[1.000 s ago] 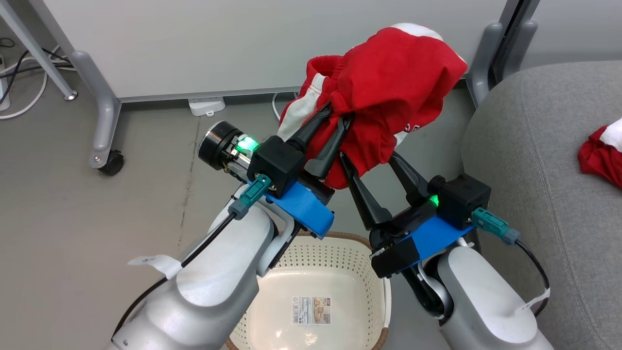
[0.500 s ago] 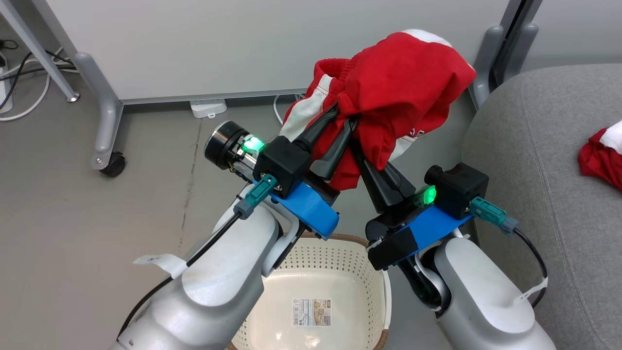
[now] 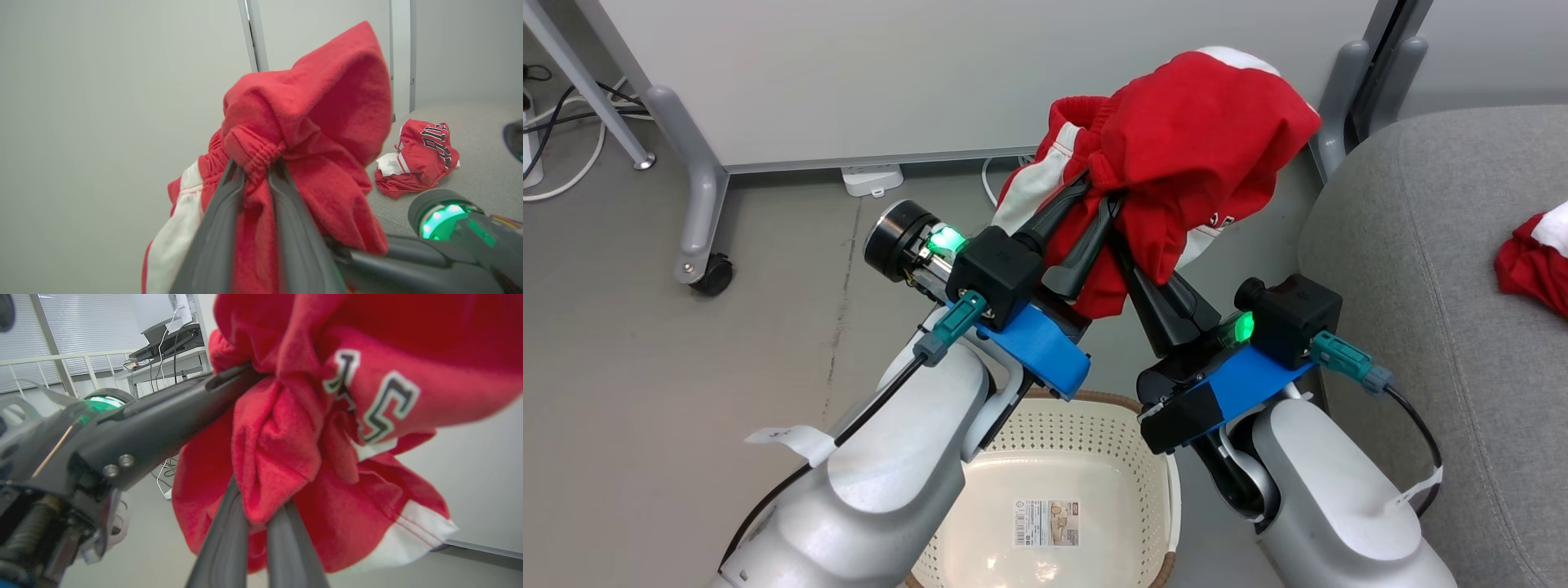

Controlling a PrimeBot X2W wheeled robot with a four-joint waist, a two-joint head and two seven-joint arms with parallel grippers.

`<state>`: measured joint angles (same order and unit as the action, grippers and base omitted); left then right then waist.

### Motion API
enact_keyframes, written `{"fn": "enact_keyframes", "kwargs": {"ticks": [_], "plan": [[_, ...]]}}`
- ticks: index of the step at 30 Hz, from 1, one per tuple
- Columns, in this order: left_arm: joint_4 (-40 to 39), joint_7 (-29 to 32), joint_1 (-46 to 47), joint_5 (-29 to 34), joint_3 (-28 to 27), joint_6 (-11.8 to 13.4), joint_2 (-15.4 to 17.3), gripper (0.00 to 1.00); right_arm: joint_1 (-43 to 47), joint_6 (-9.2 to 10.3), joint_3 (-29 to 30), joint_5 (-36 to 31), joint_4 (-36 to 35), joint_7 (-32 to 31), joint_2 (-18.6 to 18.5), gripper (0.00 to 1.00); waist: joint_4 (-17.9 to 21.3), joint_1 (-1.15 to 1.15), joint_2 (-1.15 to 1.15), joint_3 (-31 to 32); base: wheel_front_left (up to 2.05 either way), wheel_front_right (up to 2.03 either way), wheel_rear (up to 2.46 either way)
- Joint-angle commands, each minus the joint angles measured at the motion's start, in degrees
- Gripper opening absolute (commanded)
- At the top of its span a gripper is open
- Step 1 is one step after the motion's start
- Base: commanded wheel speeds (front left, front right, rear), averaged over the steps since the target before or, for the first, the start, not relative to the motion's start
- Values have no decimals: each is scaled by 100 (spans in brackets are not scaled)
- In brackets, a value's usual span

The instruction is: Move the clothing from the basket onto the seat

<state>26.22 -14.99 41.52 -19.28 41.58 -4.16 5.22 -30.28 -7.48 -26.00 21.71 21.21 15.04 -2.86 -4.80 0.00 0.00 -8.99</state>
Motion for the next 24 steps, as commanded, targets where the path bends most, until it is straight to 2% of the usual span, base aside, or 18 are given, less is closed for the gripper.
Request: {"fn": "enact_keyframes", "kwargs": {"ticks": [1,5,6,7,24], "plan": [[24,-29,-14,23,-39,-27,-3,0,-70,-3,-5,-49,-10,22,-3,0,-2,0,0,4,0,0,0],[57,-29,-42,46,-52,-36,-13,2,-59,-3,-12,-46,-1,22,-3,0,2,0,0,18,0,0,0],[71,-28,-44,49,-61,-33,-14,91,-55,-3,-14,-55,0,22,-3,0,4,0,0,21,0,0,0],[75,-29,-40,68,-85,12,-15,100,-50,-3,-15,-64,-2,22,-3,0,5,0,0,25,0,0,0],[31,-28,-87,172,-156,-1,-50,100,41,-3,52,-147,-9,22,-3,0,41,0,0,3,0,0,0]]}}
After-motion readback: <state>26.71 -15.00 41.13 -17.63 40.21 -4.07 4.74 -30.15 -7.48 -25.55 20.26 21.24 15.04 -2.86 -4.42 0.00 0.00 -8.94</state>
